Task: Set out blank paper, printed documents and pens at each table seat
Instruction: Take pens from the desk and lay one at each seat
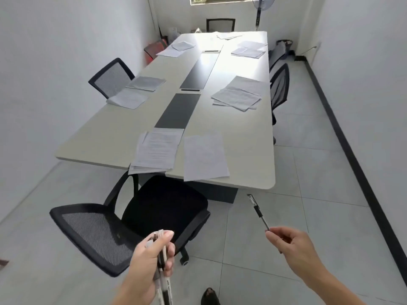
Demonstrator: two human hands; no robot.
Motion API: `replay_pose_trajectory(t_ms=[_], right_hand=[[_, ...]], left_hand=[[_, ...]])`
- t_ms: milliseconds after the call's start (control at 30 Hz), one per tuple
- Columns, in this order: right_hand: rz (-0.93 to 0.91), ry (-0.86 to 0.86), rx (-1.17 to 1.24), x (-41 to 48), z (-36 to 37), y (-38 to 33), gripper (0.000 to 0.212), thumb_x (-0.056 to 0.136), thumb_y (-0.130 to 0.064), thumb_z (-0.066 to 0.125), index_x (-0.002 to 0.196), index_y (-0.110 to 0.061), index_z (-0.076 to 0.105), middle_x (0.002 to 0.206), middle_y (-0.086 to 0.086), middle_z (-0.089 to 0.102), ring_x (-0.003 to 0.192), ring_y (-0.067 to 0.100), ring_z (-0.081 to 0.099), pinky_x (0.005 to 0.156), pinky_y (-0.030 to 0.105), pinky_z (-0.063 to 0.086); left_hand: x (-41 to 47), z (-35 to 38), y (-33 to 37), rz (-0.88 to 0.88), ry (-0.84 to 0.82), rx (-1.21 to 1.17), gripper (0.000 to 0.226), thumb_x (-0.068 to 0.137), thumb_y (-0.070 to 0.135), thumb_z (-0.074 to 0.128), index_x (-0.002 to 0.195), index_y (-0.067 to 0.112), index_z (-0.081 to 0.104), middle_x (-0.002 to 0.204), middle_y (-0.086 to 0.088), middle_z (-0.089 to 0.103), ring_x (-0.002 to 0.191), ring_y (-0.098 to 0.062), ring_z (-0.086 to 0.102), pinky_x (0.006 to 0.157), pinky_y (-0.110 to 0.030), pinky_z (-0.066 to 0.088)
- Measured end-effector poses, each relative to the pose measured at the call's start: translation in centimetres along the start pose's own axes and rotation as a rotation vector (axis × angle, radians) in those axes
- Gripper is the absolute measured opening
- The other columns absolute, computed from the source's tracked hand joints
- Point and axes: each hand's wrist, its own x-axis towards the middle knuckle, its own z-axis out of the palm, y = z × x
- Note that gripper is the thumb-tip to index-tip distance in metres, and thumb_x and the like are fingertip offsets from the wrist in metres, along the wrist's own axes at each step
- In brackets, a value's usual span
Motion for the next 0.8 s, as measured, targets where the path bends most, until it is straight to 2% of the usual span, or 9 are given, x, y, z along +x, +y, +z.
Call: replay_pose_trajectory(t_ms=[100, 200, 333, 467, 667, 800], right_hand=[[0.003, 0.000, 0.007, 4.2, 1.4, -1.8, 0.005, 0.086, -0.012, 0.072, 0.087, -0.015, 0.075, 0.065, -0.002, 0.065, 0.058, 0.008, 0.053, 0.056, 0.019, 0.048], [0.032, -0.009, -0.006, 8.4, 2.2, -2.1, 0.008, 0.087, -0.013, 0.071, 0.094, -0.012, 0.072, 0.073, 0.005, 0.065, 0.065, 0.015, 0.057, 0.059, 0.021, 0.050], [0.072, -0.028, -0.118, 15.8, 2.5, -1.5, 0.015, 0.087, -0.018, 0.071, 0.101, -0.013, 0.069, 0.083, 0.006, 0.070, 0.074, 0.016, 0.063, 0.069, 0.028, 0.052], [0.129, -0.057, -0.273, 25.2, 3.3, -1.0, 0.013, 0.087, -0.026, 0.071, 0.097, -0.019, 0.069, 0.079, 0.000, 0.069, 0.072, 0.020, 0.065, 0.076, 0.040, 0.055], [0.223, -0.177, -0.449, 37.6, 7.0, -1.3, 0.023, 0.086, -0.028, 0.069, 0.102, -0.012, 0.066, 0.092, 0.006, 0.071, 0.083, 0.025, 0.069, 0.082, 0.038, 0.054], [0.238, -0.229, -0.594, 41.9, 8.8, -2.4, 0.023, 0.086, -0.026, 0.067, 0.104, -0.016, 0.059, 0.097, 0.002, 0.062, 0.076, 0.020, 0.066, 0.078, 0.034, 0.053]], left_hand=[[3.8, 0.3, 3.4, -0.018, -0.019, -0.006, 0.012, 0.089, 0.015, 0.062, 0.084, 0.009, 0.052, 0.061, -0.010, 0.052, 0.038, -0.014, 0.042, 0.038, -0.019, 0.034], [6.8, 1.0, 5.4, -0.030, -0.041, -0.014, 0.013, 0.089, 0.016, 0.062, 0.084, 0.010, 0.052, 0.062, -0.010, 0.052, 0.038, -0.014, 0.041, 0.038, -0.019, 0.034], [10.3, 1.7, 6.2, -0.059, 0.010, -0.037, 0.015, 0.088, 0.017, 0.063, 0.081, 0.010, 0.051, 0.061, -0.010, 0.053, 0.039, -0.014, 0.042, 0.039, -0.020, 0.035], [13.1, 2.3, 7.1, -0.071, 0.127, -0.070, 0.014, 0.088, 0.016, 0.062, 0.083, 0.008, 0.052, 0.059, -0.010, 0.052, 0.036, -0.015, 0.042, 0.036, -0.020, 0.035], [17.0, 4.0, 9.8, -0.077, 0.287, -0.128, 0.013, 0.088, 0.011, 0.060, 0.094, 0.001, 0.055, 0.052, -0.012, 0.052, 0.029, -0.016, 0.041, 0.035, -0.017, 0.036], [19.5, 5.9, 11.1, -0.049, 0.344, -0.170, 0.016, 0.084, 0.013, 0.062, 0.095, 0.002, 0.056, 0.054, -0.012, 0.052, 0.030, -0.015, 0.041, 0.034, -0.017, 0.035]])
